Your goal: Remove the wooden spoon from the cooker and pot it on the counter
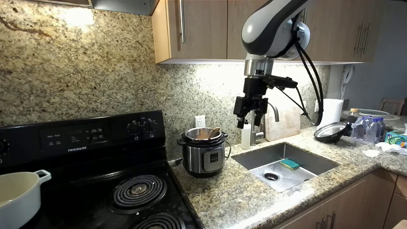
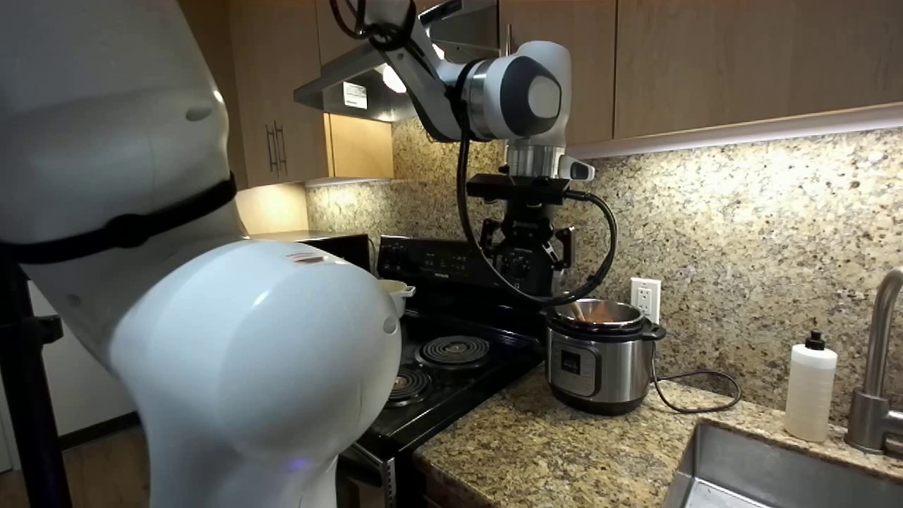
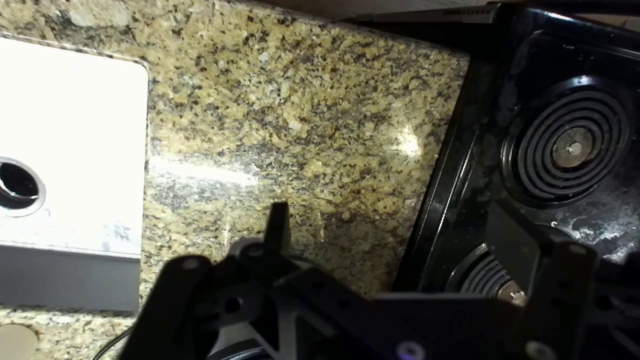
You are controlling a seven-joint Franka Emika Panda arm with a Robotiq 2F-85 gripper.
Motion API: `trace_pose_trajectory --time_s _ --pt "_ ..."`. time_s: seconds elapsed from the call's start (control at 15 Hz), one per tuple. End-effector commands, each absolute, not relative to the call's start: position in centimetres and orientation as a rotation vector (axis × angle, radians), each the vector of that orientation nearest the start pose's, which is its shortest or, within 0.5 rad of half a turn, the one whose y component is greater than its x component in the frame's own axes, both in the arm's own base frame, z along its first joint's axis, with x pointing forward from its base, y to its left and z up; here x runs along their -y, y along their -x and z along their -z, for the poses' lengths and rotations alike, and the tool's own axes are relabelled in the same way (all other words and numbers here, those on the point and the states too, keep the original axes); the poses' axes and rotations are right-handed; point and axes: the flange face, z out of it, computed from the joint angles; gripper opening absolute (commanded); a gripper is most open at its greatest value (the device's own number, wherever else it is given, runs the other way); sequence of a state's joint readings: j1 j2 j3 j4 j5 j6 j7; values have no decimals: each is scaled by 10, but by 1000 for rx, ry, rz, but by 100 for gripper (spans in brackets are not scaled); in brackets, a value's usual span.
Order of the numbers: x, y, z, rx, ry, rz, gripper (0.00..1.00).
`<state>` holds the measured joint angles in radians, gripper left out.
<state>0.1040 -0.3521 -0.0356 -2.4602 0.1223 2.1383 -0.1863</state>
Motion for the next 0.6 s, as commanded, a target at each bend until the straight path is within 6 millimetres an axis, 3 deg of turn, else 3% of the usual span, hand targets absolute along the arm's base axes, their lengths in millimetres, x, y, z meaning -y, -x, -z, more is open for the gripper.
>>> trace_pose_trajectory --time_s 0.0,0.33,0.53 --pt "-39 -438 -426 200 2983 186 100" --pt "-44 -464 -405 -78 2891 541 100" --pt "-49 -477 -371 -173 2826 696 100"
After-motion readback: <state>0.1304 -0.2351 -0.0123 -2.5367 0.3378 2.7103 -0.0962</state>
